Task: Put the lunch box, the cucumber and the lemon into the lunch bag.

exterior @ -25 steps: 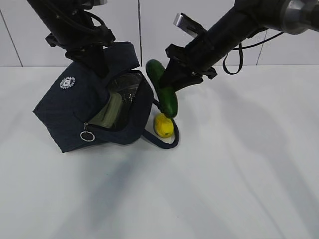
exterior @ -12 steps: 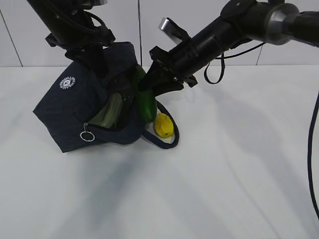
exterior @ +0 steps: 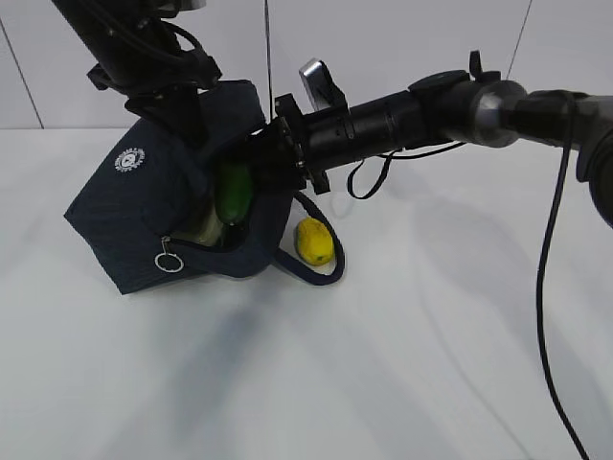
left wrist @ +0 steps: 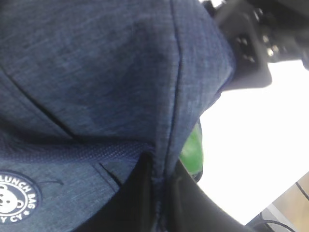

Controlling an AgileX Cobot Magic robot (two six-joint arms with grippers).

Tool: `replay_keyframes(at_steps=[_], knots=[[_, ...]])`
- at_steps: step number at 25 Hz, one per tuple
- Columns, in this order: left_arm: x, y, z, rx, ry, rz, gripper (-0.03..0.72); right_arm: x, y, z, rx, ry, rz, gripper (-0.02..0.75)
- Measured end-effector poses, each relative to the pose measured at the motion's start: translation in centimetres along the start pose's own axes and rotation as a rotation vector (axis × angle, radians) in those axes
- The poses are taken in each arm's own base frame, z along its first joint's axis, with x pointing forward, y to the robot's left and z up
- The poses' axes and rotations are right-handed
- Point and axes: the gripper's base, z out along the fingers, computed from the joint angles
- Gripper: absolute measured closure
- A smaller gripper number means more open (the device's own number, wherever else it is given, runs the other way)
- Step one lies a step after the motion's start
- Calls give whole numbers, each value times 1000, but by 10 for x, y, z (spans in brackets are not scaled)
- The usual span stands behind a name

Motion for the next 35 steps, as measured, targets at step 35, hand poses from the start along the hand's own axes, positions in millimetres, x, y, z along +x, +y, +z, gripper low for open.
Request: replay_keyframes(at_steps=[35], knots=[[-1,-1,0,16,-7,-6,674,-5,24,-63,469,156,-192,208]])
